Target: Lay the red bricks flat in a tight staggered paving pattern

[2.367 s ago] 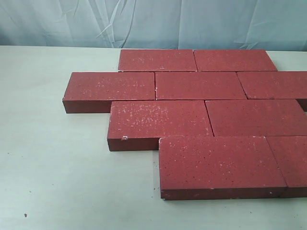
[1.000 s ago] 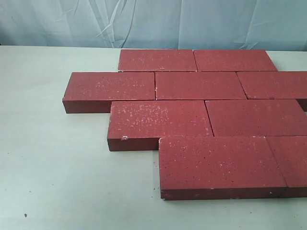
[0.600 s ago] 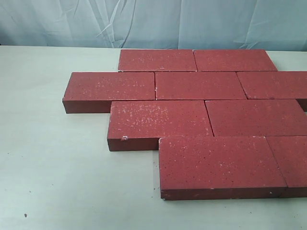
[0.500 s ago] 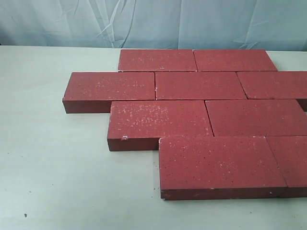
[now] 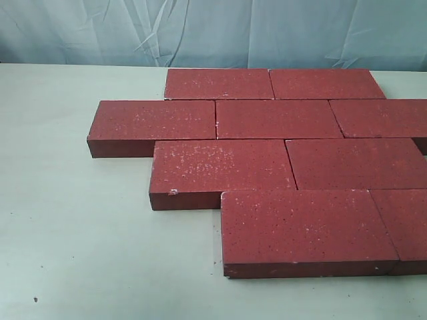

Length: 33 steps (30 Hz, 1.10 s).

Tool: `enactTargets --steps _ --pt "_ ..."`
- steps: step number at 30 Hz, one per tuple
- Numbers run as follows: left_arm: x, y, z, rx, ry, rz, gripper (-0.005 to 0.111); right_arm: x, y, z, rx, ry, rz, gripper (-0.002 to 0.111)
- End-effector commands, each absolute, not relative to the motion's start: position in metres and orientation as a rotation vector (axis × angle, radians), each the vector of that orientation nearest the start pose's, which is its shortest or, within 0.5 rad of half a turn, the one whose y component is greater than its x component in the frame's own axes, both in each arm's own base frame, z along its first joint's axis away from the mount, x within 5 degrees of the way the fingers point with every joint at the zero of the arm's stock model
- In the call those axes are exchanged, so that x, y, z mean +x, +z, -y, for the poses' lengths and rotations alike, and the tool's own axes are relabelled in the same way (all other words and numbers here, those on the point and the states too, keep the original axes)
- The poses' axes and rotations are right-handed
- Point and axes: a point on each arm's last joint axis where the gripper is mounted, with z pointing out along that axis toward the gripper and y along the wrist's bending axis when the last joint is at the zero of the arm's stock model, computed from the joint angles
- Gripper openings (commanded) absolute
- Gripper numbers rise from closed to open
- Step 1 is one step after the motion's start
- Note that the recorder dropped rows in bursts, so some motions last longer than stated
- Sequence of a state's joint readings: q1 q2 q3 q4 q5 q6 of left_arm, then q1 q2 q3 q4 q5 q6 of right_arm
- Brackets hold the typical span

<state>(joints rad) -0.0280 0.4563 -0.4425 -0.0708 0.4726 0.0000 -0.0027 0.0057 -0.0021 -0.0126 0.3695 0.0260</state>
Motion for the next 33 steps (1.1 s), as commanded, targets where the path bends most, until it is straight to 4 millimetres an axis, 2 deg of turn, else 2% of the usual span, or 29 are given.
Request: enactTargets --steps 1,5,10,15,19,33 --pt "0.085 0.275 0.002 -0.036 -0.058 -1.929 0.000 0.053 0.181 0.000 0.017 0.009 -1.840 -0.001" --pt "0.073 0.259 0.000 -0.048 -0.039 -1.886 0.000 0.053 0.181 0.000 0.017 0.009 -1.840 -0.001" --pt "0.060 0.230 0.000 -0.047 -0.035 -1.809 0.000 0.053 0.181 0.000 0.016 0.008 -1.840 -0.001" --pt "0.057 0.205 0.000 -0.049 -0.033 -1.784 0.000 0.053 0.181 0.000 0.016 0.008 -1.840 -0.001" --pt "0.058 0.187 0.000 -0.051 -0.033 -1.837 0.000 0.053 0.181 0.000 0.016 0.008 -1.840 -0.001" --pt "0.055 0.188 0.000 -0.051 -0.035 -1.767 0.000 0.053 0.181 0.000 0.016 0.008 -1.840 -0.001"
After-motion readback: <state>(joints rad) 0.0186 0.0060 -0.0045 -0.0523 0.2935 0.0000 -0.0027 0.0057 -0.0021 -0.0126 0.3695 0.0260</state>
